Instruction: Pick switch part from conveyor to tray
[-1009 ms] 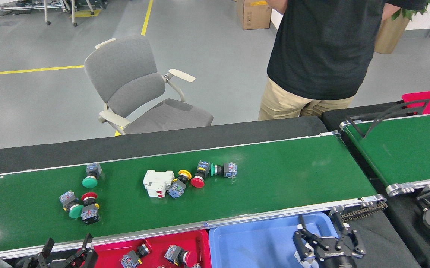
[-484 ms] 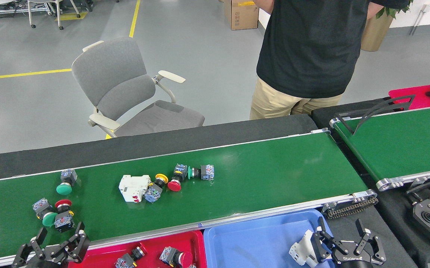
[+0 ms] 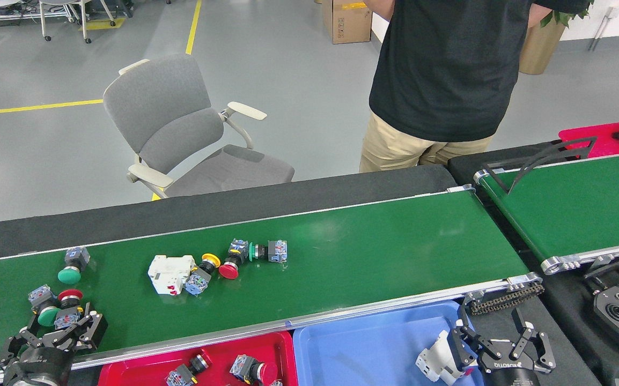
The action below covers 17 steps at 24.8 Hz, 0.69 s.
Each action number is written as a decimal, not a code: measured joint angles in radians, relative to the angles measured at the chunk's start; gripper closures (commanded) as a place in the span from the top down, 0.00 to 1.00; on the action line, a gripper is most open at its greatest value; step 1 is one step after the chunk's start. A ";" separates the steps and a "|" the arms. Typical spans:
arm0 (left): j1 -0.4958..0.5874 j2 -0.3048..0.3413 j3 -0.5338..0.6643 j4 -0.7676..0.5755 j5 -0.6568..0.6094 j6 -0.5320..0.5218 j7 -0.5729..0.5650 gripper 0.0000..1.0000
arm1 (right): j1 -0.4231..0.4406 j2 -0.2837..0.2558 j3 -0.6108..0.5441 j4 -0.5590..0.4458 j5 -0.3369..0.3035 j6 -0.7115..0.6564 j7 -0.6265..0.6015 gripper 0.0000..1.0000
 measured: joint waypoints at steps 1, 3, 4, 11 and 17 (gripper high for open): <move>-0.017 0.007 -0.001 0.022 0.000 0.013 0.000 0.98 | 0.000 0.000 0.000 0.000 0.000 0.000 0.009 1.00; -0.047 0.014 -0.003 0.059 0.000 0.033 0.002 0.93 | 0.000 0.000 0.003 0.000 0.000 0.000 0.029 1.00; -0.057 0.014 -0.003 0.071 0.000 0.043 0.004 0.86 | 0.000 0.000 0.003 0.000 0.000 0.000 0.037 1.00; -0.047 0.014 -0.004 0.073 0.005 0.042 0.025 0.29 | 0.001 0.000 0.004 0.000 0.000 0.000 0.049 1.00; 0.083 0.009 -0.007 -0.095 0.004 -0.103 0.059 0.26 | 0.002 0.000 0.004 0.000 0.000 0.000 0.050 1.00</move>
